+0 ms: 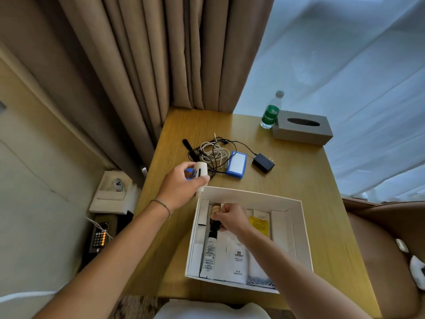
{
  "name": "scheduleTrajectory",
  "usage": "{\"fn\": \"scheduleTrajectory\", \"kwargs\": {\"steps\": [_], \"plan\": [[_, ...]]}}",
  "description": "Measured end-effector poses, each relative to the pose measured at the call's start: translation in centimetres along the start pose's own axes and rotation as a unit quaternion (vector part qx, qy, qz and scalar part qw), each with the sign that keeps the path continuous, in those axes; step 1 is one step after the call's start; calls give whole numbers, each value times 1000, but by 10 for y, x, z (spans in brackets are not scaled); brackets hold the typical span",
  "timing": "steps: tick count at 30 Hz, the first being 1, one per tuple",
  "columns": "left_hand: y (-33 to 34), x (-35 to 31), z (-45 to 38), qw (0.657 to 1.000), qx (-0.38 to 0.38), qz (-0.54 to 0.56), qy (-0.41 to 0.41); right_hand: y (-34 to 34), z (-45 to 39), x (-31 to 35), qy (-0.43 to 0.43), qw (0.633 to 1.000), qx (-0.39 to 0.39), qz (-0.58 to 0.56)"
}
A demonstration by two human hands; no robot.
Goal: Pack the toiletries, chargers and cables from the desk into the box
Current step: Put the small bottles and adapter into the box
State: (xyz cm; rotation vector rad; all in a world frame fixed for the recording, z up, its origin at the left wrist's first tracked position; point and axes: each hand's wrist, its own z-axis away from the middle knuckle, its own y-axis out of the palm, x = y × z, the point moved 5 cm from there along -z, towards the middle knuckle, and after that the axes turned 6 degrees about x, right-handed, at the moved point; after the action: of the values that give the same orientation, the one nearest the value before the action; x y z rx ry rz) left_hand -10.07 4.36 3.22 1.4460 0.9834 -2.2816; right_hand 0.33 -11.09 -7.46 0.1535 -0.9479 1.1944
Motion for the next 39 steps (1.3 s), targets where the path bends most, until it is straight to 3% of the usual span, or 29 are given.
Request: {"fn": "scheduleTrajectory", "kwargs": {"steps": [5,9,13,18,22,29,32,35,39], "plan": [[-12,19,16,1000,-6,-15,-23,20,-12,5,-12,992,-49,111],[-9,24,24,999,13,-32,-29,26,-15,6,-30,987,-83,136],[8,17,30,997,47,-44,-31,17,-12,-1,-31,988,-66,136],[50,8,40,986,103,92,-99,-18,-2,-9,-58,997,-38,16],[98,12,42,939,138,242,-203,-51,7,-23,-50,996,-35,-65],[163,42,26,908,119,260,-306,-89,12,-51,-20,982,-38,-185],[179,55,19,928,89,196,-303,-95,15,-54,-18,978,-27,-205],[180,50,9,974,59,-60,-208,-97,16,-54,-21,977,-22,-209],[180,45,2,973,14,-168,-157,-99,18,-53,-29,979,-9,-203]]}}
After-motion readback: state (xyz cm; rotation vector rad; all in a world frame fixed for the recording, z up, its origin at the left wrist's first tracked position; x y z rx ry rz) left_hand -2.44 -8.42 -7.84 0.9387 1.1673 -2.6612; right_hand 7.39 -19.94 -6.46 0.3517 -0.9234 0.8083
